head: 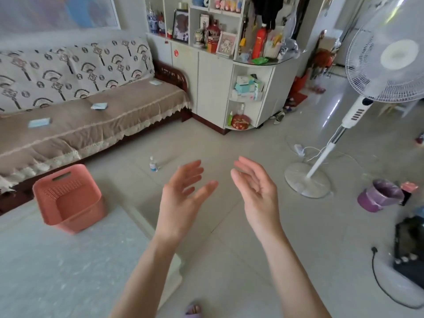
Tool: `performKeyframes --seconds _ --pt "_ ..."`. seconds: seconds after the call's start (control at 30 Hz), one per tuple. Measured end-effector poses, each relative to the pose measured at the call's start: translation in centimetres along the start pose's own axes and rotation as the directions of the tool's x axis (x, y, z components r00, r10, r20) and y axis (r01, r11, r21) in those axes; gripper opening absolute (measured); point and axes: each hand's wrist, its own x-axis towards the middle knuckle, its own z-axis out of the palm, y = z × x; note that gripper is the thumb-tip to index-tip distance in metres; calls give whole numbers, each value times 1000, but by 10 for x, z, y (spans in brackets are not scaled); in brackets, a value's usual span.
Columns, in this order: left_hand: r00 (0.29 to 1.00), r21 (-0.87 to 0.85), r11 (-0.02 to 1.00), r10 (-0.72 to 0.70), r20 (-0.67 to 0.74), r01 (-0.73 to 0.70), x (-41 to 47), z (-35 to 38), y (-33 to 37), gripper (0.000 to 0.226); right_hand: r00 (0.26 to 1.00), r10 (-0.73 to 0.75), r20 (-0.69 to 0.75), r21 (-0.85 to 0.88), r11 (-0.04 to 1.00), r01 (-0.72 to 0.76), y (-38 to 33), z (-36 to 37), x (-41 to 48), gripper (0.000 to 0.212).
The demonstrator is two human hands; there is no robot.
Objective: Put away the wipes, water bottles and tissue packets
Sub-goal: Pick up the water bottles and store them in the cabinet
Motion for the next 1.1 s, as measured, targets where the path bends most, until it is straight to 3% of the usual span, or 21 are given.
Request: performKeyframes --seconds 0.3,0.57,0.8,1.1 --pt "995 -6 998 -65 -71 65 161 24 -39 38 996 85 40 -8 996 -85 58 16 164 25" --pt "964 -12 991 -132 -229 133 303 60 -88 36 967 159 199 -24 987 -157 128 30 325 24" --pt "905 -37 985 -171 -389 170 430 109 -104 40 917 186 354 -73 982 -172 159 28 485 26" --pt "812 -64 975 -211 -544 211 546 106 -134 48 817 246 521 -93 968 -232 215 79 610 25"
